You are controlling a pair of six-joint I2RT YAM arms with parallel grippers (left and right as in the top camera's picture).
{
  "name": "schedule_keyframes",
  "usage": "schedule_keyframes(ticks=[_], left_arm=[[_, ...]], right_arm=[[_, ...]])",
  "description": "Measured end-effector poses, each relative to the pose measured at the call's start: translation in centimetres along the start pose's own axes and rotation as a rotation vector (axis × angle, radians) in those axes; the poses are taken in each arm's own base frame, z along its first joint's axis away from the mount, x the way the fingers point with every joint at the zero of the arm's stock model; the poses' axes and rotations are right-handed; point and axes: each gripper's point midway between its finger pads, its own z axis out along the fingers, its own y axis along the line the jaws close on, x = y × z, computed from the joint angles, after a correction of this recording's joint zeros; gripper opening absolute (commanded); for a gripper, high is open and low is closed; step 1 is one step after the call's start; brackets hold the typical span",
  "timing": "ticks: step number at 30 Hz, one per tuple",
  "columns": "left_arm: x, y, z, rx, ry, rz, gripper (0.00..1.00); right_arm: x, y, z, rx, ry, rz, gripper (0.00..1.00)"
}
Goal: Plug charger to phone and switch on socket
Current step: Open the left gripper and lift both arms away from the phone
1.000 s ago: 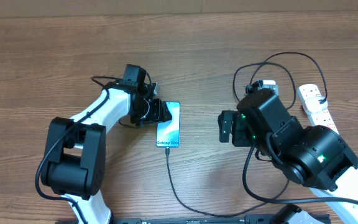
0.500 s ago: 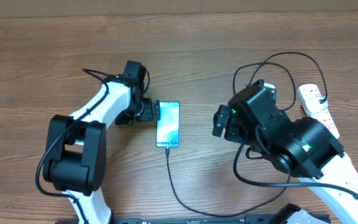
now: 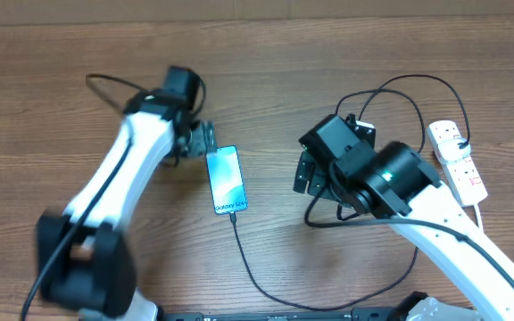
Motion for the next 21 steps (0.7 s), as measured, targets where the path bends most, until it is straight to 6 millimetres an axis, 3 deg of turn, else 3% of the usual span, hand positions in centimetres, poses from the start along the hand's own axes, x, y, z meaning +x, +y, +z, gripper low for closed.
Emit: schedule_keyframes(ticks=[3, 5, 7, 9, 12, 15, 18, 20, 21], left_arm=[[-2.2, -3.1, -6.5, 0.235, -0.174, 0.074, 1.00], [-2.0, -5.2, -10.0, 0.389, -0.229, 0.184, 1.00], [-0.7, -6.9, -12.2, 0.512, -0.238, 0.301, 1.00], [0.3, -7.6, -13.3, 0.571, -0.234, 0.362, 1.00], [0.3, -6.0, -12.2, 0.473, -0.204, 0.281, 0.99], [1.4, -0.7, -9.3, 0.185, -0.113, 0.000, 1.00], [2.6, 2.0, -7.4, 0.042, -0.076, -0.159, 1.00], [3.1, 2.9, -6.7, -0.008, -0.060, -0.208, 0.99], [3.2, 3.2, -6.5, -0.025, -0.063, -0.222, 0.99]], right_arm=[[0.1, -0.9, 0.6, 0.065, 0.006, 0.070, 1.00], [0.2, -2.8, 0.7, 0.144, 0.009, 0.153, 1.00], [0.1, -5.3, 0.5, 0.230, 0.011, 0.254, 1.00], [-0.5, -8.0, 0.3, 0.313, 0.006, 0.371, 1.00], [-1.5, -11.3, 0.1, 0.395, -0.007, 0.518, 1.00], [-1.9, -14.0, -0.2, 0.459, -0.008, 0.624, 0.99], [-2.2, -15.2, -0.3, 0.488, -0.013, 0.656, 0.93], [-2.4, -16.2, -0.5, 0.511, -0.015, 0.679, 0.88], [-2.6, -16.7, -0.5, 0.518, -0.021, 0.705, 0.78]])
